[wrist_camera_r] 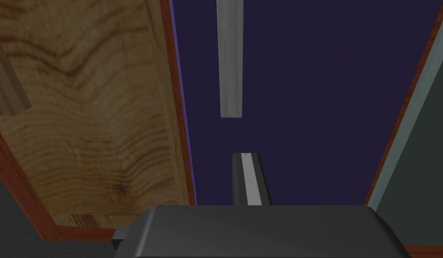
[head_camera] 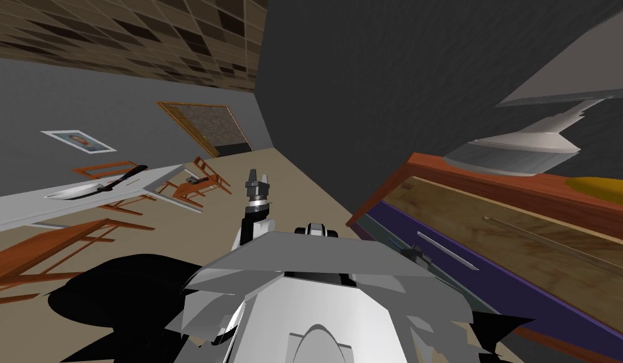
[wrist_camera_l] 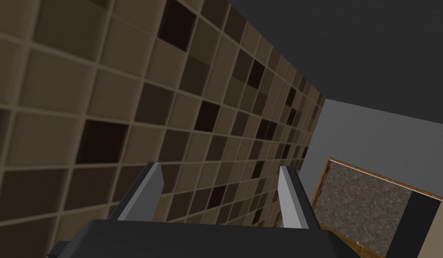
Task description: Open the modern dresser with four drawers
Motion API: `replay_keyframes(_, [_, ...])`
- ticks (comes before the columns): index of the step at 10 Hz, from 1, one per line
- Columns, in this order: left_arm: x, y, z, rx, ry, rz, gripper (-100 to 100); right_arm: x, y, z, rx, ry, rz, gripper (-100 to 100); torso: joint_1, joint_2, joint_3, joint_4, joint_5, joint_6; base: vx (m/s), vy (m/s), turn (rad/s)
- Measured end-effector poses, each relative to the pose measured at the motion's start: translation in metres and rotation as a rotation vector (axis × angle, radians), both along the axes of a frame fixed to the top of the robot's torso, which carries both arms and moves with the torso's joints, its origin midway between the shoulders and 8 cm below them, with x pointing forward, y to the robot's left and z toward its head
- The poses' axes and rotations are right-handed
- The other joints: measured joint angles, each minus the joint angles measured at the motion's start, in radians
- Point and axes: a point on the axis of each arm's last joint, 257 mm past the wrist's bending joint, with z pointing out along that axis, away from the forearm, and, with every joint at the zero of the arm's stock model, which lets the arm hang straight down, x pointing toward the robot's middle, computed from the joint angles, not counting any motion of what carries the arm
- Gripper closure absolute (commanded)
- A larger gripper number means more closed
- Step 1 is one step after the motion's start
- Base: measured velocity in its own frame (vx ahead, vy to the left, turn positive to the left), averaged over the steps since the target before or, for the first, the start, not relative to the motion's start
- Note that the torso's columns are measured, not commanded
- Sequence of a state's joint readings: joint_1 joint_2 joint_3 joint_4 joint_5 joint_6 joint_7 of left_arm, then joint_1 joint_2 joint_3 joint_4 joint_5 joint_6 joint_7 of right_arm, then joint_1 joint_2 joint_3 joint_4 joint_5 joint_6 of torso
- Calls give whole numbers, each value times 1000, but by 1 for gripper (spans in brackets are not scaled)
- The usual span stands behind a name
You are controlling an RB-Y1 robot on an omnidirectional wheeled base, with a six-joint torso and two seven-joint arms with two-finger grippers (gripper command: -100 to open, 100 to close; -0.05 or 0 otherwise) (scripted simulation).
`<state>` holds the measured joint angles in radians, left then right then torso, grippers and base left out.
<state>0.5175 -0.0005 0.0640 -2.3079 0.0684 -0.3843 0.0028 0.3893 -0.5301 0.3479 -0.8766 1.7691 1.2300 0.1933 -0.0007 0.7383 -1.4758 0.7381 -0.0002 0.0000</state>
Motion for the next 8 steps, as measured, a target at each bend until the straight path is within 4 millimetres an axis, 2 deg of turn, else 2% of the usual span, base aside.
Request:
replay_keyframes(1, [0, 0, 0, 0, 0, 0, 0, 0, 0, 0, 1, 0, 0, -100, -4, -3, -2, -1, -1, 0, -53, 3, 28])
replay_keyframes(8, [0, 0, 0, 0, 0, 0, 0, 44, -23, 3, 129, -82, -9, -100, 1, -1, -1, 0, 0, 0, -62, -24, 27])
